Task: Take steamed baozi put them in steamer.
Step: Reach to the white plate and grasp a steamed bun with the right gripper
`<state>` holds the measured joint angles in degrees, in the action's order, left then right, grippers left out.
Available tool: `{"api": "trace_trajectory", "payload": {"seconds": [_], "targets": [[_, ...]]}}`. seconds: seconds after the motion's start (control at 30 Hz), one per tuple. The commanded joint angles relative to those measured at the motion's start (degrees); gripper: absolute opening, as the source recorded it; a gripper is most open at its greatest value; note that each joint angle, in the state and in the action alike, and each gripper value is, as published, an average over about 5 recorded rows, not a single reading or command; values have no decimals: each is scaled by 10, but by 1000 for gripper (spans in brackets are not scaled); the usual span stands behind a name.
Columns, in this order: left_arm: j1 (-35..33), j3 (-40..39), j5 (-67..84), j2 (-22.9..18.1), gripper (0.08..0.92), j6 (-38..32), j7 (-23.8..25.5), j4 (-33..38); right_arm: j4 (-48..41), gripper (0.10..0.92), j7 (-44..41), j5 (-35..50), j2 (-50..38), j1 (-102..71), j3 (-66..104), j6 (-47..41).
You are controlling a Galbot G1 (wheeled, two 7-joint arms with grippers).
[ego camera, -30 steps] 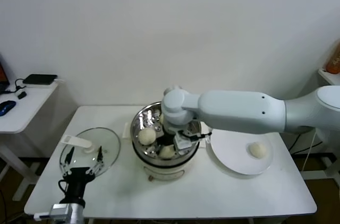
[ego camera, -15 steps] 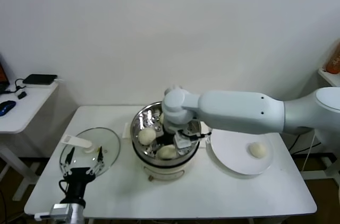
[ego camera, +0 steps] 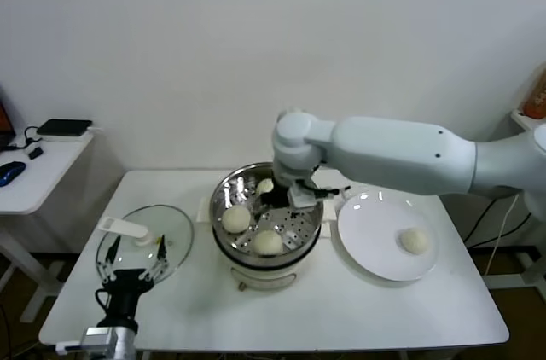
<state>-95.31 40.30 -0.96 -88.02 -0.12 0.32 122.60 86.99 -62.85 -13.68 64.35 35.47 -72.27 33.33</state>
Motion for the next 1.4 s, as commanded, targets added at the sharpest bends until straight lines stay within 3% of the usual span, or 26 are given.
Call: {"api": "trace_trajectory", "payload": {"seconds": [0.03,0.2,0.47,1.03,1.4], "targets": [[-2,-3,0,1,823,3,1,5,-54,823,19,148,-57,110,-73,-94],[-5,-11,-3,1,823,0,3,7,-87,823,28,299,-108,153,-157,-230],[-2,-23,-3,2,823,-6,6,1,-187,823,1,378,-193,118,-176,-337],[-11,-35,-7,-1,823,-14,17,5,-254,823,-14,285,-284,-77,-80,-403],[-6,-33,-4,-3,823,-10,15,6,-280,823,-17,190,-280,-190,18,-364]]}}
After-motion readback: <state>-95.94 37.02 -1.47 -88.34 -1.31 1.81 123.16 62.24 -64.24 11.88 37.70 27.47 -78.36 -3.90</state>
